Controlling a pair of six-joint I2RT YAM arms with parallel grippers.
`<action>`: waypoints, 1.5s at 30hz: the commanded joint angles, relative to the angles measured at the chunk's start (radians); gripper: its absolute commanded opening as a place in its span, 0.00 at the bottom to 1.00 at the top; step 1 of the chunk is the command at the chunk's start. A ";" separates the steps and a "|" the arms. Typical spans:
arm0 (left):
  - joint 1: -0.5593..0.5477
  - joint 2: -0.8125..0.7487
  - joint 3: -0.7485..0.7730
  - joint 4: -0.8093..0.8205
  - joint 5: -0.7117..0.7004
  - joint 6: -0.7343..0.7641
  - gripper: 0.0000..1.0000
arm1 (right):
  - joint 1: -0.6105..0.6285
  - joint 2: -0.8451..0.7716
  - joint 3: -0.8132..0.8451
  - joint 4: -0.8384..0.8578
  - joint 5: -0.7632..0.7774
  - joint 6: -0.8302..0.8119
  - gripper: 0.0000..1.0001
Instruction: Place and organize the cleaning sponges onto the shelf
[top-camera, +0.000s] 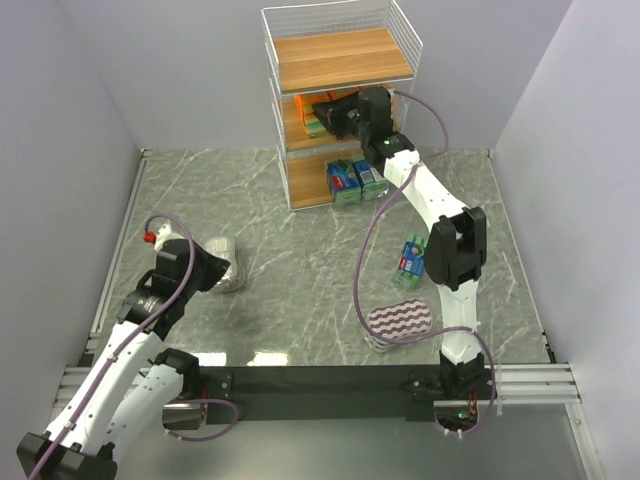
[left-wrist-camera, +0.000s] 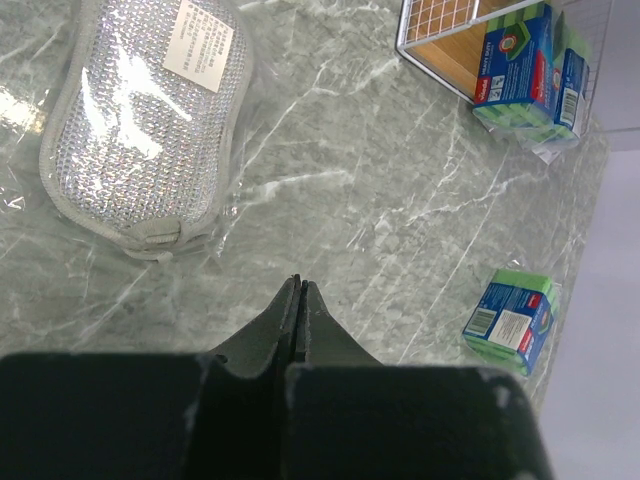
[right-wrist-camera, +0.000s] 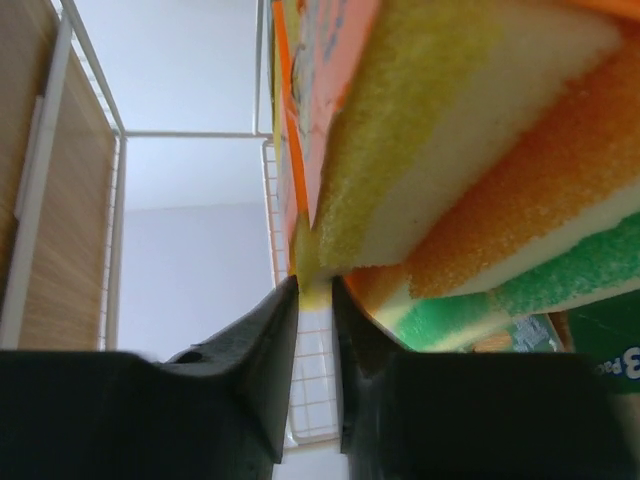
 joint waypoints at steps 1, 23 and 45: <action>-0.002 -0.021 0.006 0.001 -0.003 0.004 0.01 | -0.008 -0.012 0.037 0.019 -0.028 -0.045 0.32; 0.000 -0.013 -0.006 0.053 0.019 0.014 0.01 | 0.018 -0.671 -0.788 0.102 -0.057 -0.365 0.45; -0.002 0.122 -0.057 0.252 0.172 0.003 0.01 | 0.006 -0.828 -1.106 -0.674 0.770 -0.545 0.73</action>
